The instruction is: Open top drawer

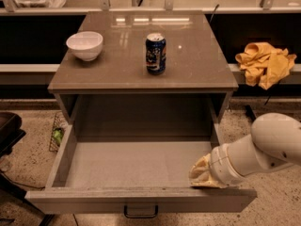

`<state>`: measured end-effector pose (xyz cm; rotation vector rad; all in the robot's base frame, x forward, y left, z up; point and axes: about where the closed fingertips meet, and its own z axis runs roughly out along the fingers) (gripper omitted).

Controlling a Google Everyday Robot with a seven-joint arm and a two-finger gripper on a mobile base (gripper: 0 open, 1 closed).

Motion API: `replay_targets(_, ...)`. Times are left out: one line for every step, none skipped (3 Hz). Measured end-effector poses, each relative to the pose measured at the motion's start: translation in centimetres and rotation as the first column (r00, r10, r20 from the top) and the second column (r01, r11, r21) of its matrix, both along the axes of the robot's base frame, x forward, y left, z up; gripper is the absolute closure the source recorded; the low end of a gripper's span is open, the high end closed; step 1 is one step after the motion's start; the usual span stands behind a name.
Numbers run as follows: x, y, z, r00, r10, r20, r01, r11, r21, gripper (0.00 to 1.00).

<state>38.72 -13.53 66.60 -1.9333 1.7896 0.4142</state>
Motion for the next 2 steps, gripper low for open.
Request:
replay_targets(-3.38,-0.31,4.36,0.9971,0.072,0.024,-0.069,0.991,-0.114,1.0)
replay_targets(-3.33,-0.3,4.24,0.9972,0.071,0.023,-0.068,0.991,-0.113,1.0)
